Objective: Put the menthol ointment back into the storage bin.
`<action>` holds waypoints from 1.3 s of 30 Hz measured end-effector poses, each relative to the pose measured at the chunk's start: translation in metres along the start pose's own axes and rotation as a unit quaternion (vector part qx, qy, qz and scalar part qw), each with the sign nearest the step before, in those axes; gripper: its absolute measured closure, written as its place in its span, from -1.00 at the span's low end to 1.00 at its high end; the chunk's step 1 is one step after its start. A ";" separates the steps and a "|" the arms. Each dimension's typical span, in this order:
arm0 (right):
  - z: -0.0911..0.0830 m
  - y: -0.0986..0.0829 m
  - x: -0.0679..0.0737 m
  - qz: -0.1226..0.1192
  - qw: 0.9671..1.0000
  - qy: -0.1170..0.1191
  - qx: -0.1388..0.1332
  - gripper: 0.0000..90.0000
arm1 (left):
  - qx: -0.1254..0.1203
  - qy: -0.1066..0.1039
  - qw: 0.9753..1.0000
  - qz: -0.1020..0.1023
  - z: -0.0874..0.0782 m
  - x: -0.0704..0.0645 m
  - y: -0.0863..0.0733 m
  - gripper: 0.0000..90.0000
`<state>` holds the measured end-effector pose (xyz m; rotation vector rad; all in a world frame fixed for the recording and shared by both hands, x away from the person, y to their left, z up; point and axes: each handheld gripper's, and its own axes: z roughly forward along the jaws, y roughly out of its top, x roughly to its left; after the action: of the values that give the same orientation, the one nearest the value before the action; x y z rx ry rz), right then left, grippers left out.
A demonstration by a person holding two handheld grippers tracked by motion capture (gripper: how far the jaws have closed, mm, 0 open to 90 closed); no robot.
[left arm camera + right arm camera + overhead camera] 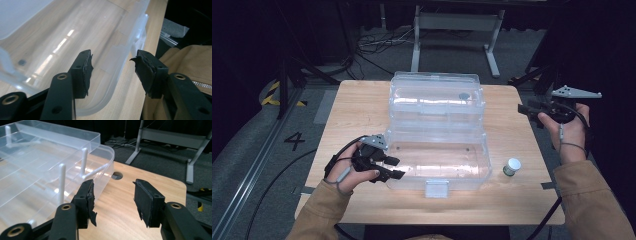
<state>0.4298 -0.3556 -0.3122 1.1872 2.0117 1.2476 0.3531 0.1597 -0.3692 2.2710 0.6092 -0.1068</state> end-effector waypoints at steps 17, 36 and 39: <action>-0.017 -0.014 0.001 -0.044 0.995 0.060 0.070 0.08 | -0.006 0.037 0.999 -0.022 -0.022 0.008 -0.009 0.03; -0.003 -0.028 0.005 -0.100 0.972 0.101 0.189 0.02 | -0.018 0.059 0.997 -0.044 -0.035 0.013 -0.019 0.00; 0.000 -0.029 0.005 -0.109 0.967 0.105 0.203 0.01 | -0.018 0.062 0.997 -0.044 -0.036 0.013 -0.021 0.00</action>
<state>0.4151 -0.3575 -0.3379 0.9993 2.5664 0.9112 0.3512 0.2024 -0.3608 2.2285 0.7703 0.0023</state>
